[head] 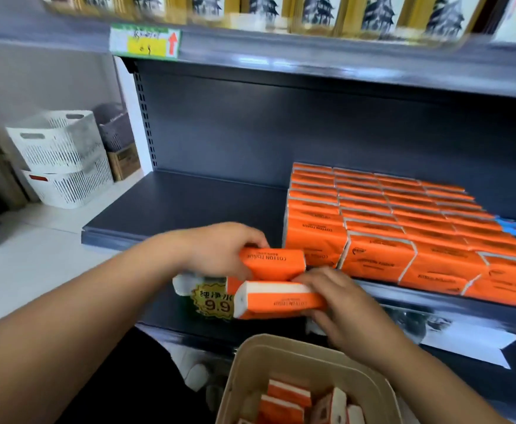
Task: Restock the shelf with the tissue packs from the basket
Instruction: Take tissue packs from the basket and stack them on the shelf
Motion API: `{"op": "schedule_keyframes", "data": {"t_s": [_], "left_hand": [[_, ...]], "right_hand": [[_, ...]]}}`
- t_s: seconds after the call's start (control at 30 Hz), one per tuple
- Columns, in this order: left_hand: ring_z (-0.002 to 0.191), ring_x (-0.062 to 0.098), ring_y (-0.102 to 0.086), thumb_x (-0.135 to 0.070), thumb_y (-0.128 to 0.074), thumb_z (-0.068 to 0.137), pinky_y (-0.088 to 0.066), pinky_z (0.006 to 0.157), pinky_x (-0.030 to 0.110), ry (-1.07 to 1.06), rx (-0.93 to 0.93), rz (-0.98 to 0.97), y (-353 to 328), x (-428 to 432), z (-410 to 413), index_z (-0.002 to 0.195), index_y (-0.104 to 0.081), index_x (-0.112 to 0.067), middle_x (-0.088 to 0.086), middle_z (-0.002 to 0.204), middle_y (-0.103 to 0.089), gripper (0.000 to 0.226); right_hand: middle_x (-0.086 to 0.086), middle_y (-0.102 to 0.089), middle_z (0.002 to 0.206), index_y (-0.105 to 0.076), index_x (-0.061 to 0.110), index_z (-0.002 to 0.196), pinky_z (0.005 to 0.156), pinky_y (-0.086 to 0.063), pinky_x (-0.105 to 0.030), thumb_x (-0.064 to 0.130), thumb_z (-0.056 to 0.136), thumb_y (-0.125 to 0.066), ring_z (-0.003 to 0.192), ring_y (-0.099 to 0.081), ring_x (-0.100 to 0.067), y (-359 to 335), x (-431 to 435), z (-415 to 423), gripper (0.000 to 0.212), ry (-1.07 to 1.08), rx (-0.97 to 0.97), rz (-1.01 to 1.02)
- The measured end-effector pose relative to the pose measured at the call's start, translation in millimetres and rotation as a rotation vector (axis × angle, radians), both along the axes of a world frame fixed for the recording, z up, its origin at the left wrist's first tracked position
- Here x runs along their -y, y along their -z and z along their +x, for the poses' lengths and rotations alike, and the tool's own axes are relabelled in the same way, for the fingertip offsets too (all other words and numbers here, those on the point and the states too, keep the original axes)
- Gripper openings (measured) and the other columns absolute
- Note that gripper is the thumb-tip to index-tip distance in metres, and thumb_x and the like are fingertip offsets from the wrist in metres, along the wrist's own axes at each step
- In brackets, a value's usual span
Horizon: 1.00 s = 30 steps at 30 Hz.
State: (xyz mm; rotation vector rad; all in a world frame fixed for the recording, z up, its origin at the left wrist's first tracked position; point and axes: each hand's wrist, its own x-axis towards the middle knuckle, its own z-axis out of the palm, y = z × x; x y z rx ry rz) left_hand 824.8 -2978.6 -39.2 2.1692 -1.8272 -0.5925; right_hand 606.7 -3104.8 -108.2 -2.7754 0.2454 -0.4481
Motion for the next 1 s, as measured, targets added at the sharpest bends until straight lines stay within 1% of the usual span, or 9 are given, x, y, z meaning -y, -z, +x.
{"op": "schedule_keyframes", "data": {"t_s": [0.13, 0.23, 0.3, 0.53, 0.67, 0.8, 0.87, 0.93, 1.0], "left_hand": [[0.092, 0.026, -0.068, -0.015, -0.079, 0.063, -0.057, 0.082, 0.042, -0.106, -0.231, -0.062, -50.0, -10.5, 34.7, 0.11, -0.064, -0.027, 0.004, 0.105, -0.069, 0.051], [0.085, 0.013, -0.069, -0.011, -0.078, 0.063, -0.057, 0.072, 0.029, -0.17, -0.346, -0.076, -65.5, -5.5, 55.8, 0.11, -0.065, -0.026, 0.002, 0.104, -0.07, 0.051], [0.087, 0.01, -0.069, -0.003, -0.076, 0.068, -0.057, 0.074, 0.027, -0.221, -0.446, -0.088, -68.6, 2.0, 70.5, 0.11, -0.067, -0.025, 0.001, 0.106, -0.07, 0.048], [0.101, 0.014, -0.067, 0.002, -0.061, 0.083, -0.05, 0.09, 0.034, -0.472, -0.832, -0.171, -31.1, 37.4, 126.8, 0.112, -0.069, -0.024, 0.001, 0.109, -0.072, 0.04], [0.103, 0.012, -0.064, -0.006, -0.061, 0.085, -0.047, 0.088, 0.032, -0.536, -0.929, -0.239, 6.7, 65.6, 153.0, 0.115, -0.065, -0.022, -0.003, 0.106, -0.072, 0.035], [0.114, 0.019, -0.061, -0.031, -0.056, 0.091, -0.046, 0.084, 0.036, -0.659, -1.005, -0.324, 37.0, 91.0, 169.3, 0.11, -0.065, -0.028, -0.004, 0.113, -0.07, 0.021], [0.12, 0.022, -0.056, -0.038, -0.055, 0.09, -0.045, 0.089, 0.039, -0.66, -1.074, -0.356, 46.1, 104.1, 172.1, 0.121, -0.06, -0.03, -0.005, 0.127, -0.063, 0.033], [0.127, 0.024, -0.049, -0.039, -0.062, 0.075, -0.042, 0.094, 0.041, -0.637, -1.072, -0.351, 50.4, 117.9, 174.7, 0.138, -0.048, -0.033, -0.007, 0.137, -0.055, 0.065], [0.129, 0.019, -0.046, -0.035, -0.064, 0.065, -0.039, 0.099, 0.042, -0.568, -0.998, -0.319, 50.3, 132.7, 175.9, 0.135, -0.05, -0.041, -0.01, 0.136, -0.056, 0.071]], "right_hand": [[0.007, -0.029, 0.141, -0.058, 0.027, 0.121, 0.109, -0.027, -0.031, 0.025, 0.08, -0.074, 0.133, -0.028, -0.016, -46.1, 2.3, 37.0, 0.044, 0.038, 0.162, -0.13], [0.002, -0.014, 0.157, -0.06, 0.025, 0.12, 0.116, -0.016, -0.036, 0.026, 0.081, -0.074, 0.145, -0.01, -0.021, -70.8, 6.7, 70.8, 0.041, 0.033, 0.145, -0.192], [0.001, -0.009, 0.161, -0.058, 0.024, 0.124, 0.12, -0.012, -0.036, 0.027, 0.084, -0.072, 0.148, -0.005, -0.02, -83.6, 11.3, 94.1, 0.043, 0.017, 0.062, -0.185], [-0.001, -0.032, 0.142, -0.062, 0.02, 0.113, 0.107, -0.037, -0.035, 0.024, 0.078, -0.079, 0.125, -0.045, -0.023, -92.8, 55.5, 174.1, 0.039, -0.001, -0.159, -0.122], [0.002, -0.035, 0.137, -0.06, 0.016, 0.11, 0.098, -0.044, -0.035, 0.02, 0.081, -0.076, 0.114, -0.051, -0.021, -80.6, 83.4, 203.9, 0.033, 0.028, -0.209, -0.153], [-0.004, -0.035, 0.138, -0.058, 0.011, 0.115, 0.098, -0.044, -0.035, 0.017, 0.084, -0.072, 0.115, -0.052, -0.024, -68.2, 117.5, 230.6, 0.035, 0.122, -0.184, -0.212], [-0.008, -0.037, 0.138, -0.057, 0.006, 0.119, 0.099, -0.043, -0.033, 0.014, 0.086, -0.07, 0.116, -0.052, -0.025, -65.0, 135.8, 244.0, 0.036, 0.18, -0.185, -0.246], [-0.01, -0.038, 0.138, -0.055, 0.004, 0.122, 0.098, -0.043, -0.03, 0.01, 0.087, -0.066, 0.116, -0.053, -0.027, -64.2, 152.3, 258.3, 0.037, 0.226, -0.187, -0.255], [-0.01, -0.039, 0.136, -0.053, 0.004, 0.125, 0.099, -0.042, -0.028, 0.008, 0.087, -0.064, 0.116, -0.053, -0.027, -62.7, 166.0, 272.3, 0.04, 0.274, -0.167, -0.244]]}}
